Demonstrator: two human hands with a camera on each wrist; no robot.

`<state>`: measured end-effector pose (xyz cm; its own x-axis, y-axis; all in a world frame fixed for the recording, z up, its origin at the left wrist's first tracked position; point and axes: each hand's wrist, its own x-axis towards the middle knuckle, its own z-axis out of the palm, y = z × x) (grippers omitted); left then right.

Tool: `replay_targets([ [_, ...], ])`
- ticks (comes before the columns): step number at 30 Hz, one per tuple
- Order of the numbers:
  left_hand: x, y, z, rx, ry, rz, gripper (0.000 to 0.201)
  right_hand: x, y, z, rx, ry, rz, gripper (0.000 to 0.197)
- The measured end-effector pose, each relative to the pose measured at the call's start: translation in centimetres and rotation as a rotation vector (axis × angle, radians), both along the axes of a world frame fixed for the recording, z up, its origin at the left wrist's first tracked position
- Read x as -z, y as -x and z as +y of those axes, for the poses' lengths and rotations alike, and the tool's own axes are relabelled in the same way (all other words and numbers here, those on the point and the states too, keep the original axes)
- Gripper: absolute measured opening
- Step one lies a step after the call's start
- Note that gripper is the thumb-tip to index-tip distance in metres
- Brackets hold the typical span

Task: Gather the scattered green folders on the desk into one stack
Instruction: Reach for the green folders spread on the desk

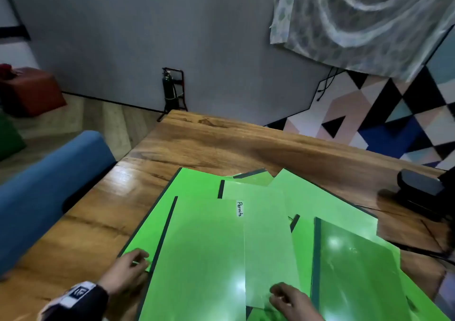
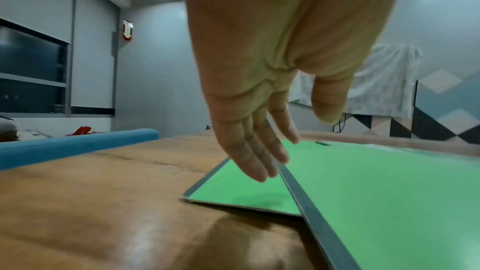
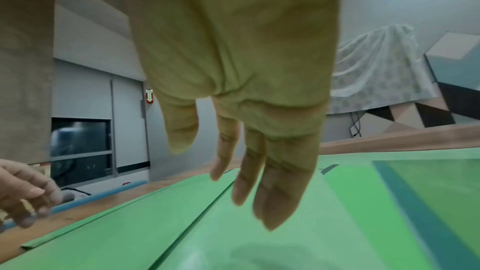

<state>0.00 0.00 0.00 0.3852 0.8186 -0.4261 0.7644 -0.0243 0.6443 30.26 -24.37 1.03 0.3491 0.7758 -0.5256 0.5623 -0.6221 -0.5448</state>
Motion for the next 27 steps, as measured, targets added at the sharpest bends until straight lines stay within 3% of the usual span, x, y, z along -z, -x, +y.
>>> replay_targets([
  [2, 0.3, -1.6, 1.4, -0.032, 0.011, 0.023, 0.031, -2.5, -1.0, 4.0, 0.018, -0.025, 0.009, 0.022],
  [3, 0.4, -2.6, 1.9, -0.050, 0.029, 0.020, 0.037, -1.9, -1.9, 5.0, 0.045, -0.042, 0.004, 0.021],
  [7, 1.7, -6.0, 2.7, -0.115, 0.084, 0.055, 0.056, 0.4, -4.4, 7.7, 0.262, 0.008, -0.143, 0.053],
  [10, 2.7, -7.4, 2.6, -0.202, 0.032, 0.112, 0.060, 0.5, -4.7, 8.6, 0.452, 0.006, -0.184, 0.071],
  [14, 3.4, -9.6, 1.7, -0.261, 0.046, 0.104, 0.067, 1.2, -4.1, 9.6, 0.576, 0.004, -0.146, 0.088],
  [18, 3.3, -13.0, 0.1, -0.153, 0.051, 0.094, 0.063, 2.3, -3.1, 10.3, 0.639, -0.118, 0.085, 0.081],
  [21, 3.2, -14.1, -0.9, -0.138, 0.042, 0.171, 0.065, 3.0, -2.8, 10.0, 0.698, -0.153, 0.159, 0.074],
  [24, 3.4, -13.4, -1.0, -0.188, 0.116, 0.072, 0.069, 3.0, -3.4, 9.1, 0.691, -0.234, 0.250, 0.057],
  [27, 1.9, -13.2, -1.2, -0.274, 0.191, -0.172, 0.070, 1.9, -3.7, 8.6, 0.672, -0.389, 0.279, 0.057],
])
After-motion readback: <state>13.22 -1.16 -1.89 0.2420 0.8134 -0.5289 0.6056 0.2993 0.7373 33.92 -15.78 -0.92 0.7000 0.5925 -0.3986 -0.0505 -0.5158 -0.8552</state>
